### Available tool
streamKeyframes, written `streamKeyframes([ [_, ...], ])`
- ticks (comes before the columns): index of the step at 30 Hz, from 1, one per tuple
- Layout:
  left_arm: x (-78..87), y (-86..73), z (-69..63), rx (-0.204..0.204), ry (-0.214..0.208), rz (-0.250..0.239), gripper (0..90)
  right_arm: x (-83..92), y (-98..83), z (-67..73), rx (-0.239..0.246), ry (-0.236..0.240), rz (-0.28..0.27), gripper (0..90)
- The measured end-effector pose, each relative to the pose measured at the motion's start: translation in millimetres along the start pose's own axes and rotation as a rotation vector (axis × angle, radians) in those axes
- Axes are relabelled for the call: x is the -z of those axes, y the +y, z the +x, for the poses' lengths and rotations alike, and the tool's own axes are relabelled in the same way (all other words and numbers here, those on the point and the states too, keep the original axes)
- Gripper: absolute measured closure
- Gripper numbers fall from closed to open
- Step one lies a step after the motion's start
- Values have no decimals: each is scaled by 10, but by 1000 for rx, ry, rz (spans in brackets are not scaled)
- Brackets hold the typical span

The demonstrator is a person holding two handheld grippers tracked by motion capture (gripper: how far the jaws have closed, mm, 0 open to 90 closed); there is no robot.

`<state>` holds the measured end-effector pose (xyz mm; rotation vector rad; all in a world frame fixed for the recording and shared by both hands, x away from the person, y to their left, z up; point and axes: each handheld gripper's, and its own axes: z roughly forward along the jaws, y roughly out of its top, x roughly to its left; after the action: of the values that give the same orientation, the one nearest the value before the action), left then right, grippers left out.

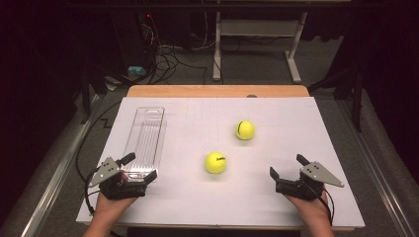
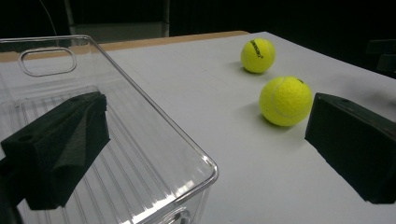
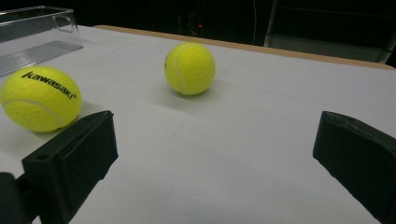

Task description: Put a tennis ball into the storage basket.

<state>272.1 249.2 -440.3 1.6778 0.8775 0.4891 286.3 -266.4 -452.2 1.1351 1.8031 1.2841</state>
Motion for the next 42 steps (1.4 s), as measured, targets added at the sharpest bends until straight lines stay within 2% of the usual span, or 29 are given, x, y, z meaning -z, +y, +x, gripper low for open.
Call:
streamKeyframes([
  [12,-26,34,-89,-8,-26,12,0,-10,-1,2,3,5,6,0],
  [23,-89,58,-263,-24,-80,16,0,-18,-2,14,5,10,12,0],
  [30,-214,44,-444,-52,-142,51,0,-28,-5,24,9,14,20,0],
  [42,-331,13,-595,-77,-188,98,0,-32,-4,36,12,19,21,0],
])
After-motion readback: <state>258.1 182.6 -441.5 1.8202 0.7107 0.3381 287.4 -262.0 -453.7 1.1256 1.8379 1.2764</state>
